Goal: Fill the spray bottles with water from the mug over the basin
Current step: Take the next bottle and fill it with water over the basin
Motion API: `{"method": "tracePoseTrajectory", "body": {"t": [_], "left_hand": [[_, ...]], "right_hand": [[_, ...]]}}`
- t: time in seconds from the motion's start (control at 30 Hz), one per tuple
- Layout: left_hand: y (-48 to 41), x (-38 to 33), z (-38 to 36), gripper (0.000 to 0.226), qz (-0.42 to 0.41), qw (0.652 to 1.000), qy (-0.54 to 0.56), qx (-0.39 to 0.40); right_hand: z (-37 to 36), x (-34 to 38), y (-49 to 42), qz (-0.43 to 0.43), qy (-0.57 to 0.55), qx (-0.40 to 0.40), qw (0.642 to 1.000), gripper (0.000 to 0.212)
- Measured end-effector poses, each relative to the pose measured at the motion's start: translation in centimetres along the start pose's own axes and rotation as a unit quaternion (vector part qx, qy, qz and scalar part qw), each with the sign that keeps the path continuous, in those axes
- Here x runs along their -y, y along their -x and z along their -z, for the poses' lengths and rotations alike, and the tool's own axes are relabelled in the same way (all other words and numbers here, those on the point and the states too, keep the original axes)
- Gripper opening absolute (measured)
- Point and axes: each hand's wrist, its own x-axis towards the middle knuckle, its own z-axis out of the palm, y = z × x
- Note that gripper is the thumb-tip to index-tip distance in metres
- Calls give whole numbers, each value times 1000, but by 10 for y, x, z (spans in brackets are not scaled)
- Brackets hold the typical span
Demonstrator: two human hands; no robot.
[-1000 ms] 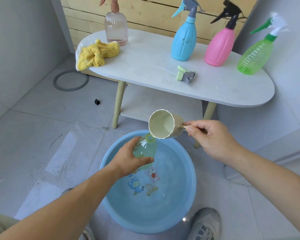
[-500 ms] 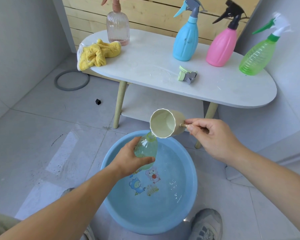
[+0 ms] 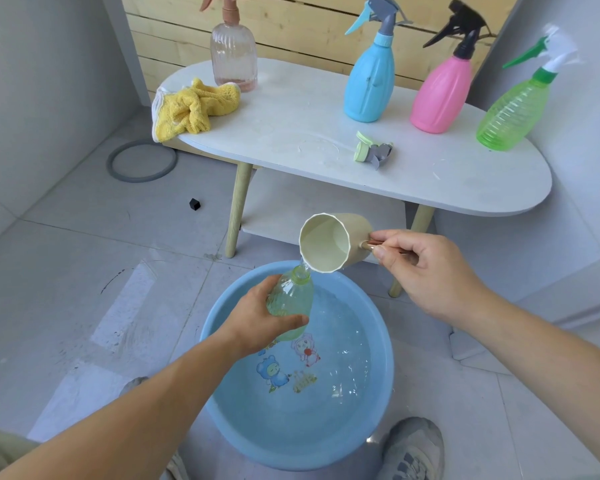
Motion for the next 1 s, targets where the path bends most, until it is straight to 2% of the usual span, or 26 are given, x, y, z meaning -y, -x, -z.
{"method": "tracePoseTrajectory", "body": {"t": [0.1, 0.73, 1.0], "left_hand": [[-1, 1, 0, 87, 4, 1000, -4, 2], [-2, 1, -3, 75, -3, 1000, 0, 1], [-3, 4, -2, 98, 3, 1000, -9, 3]], "right_hand": [[1, 0, 0, 9, 10, -5, 1000, 21], [4, -1, -2, 55, 61, -21, 996, 21], [4, -2, -2, 69, 81, -24, 994, 20]]}}
